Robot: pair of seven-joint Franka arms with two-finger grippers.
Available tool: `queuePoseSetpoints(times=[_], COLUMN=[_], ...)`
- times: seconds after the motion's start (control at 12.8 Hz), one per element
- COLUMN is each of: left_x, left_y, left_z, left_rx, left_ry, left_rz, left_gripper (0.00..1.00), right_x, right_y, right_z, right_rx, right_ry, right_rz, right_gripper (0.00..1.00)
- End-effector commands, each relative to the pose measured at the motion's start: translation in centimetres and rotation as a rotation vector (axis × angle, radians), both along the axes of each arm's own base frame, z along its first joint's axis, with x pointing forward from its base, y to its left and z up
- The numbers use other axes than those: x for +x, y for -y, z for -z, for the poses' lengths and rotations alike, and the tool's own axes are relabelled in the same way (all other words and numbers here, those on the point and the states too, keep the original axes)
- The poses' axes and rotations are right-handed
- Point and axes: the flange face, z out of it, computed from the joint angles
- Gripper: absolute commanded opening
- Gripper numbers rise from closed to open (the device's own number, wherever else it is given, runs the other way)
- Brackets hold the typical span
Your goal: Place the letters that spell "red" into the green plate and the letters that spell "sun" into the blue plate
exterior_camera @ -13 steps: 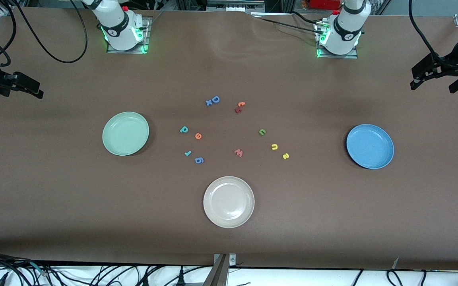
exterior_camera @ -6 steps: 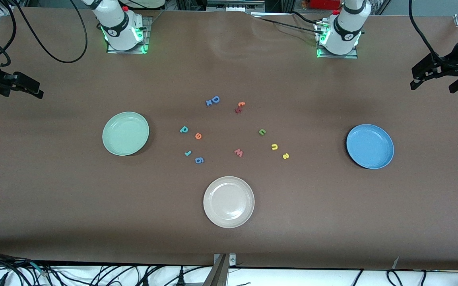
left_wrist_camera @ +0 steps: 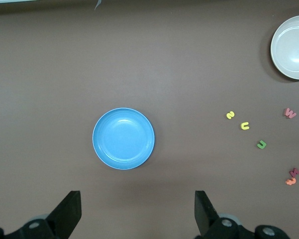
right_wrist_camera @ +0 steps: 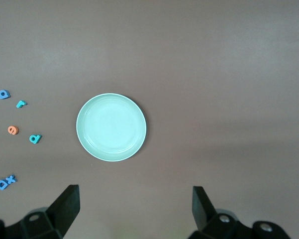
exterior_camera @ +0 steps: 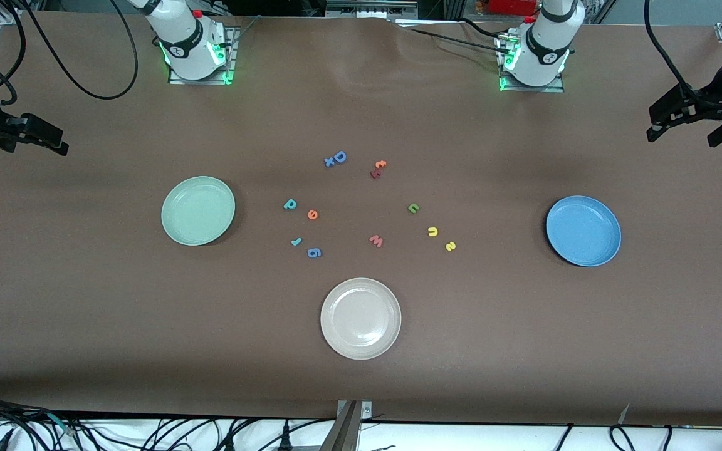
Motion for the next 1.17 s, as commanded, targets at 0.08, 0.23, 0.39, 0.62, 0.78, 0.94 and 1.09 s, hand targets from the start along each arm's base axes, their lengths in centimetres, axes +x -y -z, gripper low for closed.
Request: queuePoseSetpoints(times=[0.08,0.23,0.39,0.62,0.78,0.94,1.09], left_x=[0.3,0.4,0.4,0.4,0.3,0.3,0.5], left_y=[-0.1,-0.2,-0.2,-0.2,-0.1,-0.1,-0.2], left_z=[-0.7,-0.6,-0.6,-0.6,-0.7,-0.7,-0.4], left_rx=[0.011,0.012,0.011,0.011,0.010,0.011,0.012], left_ry=[0.008,0.007,0.007,0.008,0.010,0.008,0.004], left_rz=[-0.010,-0.012,-0.012,-0.016,-0.015,-0.016,-0.020], left_gripper=[1.00,1.00,1.00,1.00,1.00,1.00,1.00], right_x=[0.1,0.1,0.2,0.2,0.3,0.9,1.9], right_y=[0.0,-0.3,-1.2,-3.2,-5.0,-6.9,-9.8], right_z=[-0.4,-0.5,-0.3,-0.3,-0.1,0.7,1.8], right_rx=[-0.004,-0.005,0.000,-0.002,-0.007,-0.008,-0.006], right_ry=[-0.008,-0.008,-0.009,-0.004,-0.006,-0.003,0.025], right_rz=[0.007,0.009,-0.003,0.037,0.093,0.134,0.168], right_gripper=[1.00,1.00,1.00,1.00,1.00,1.00,1.00])
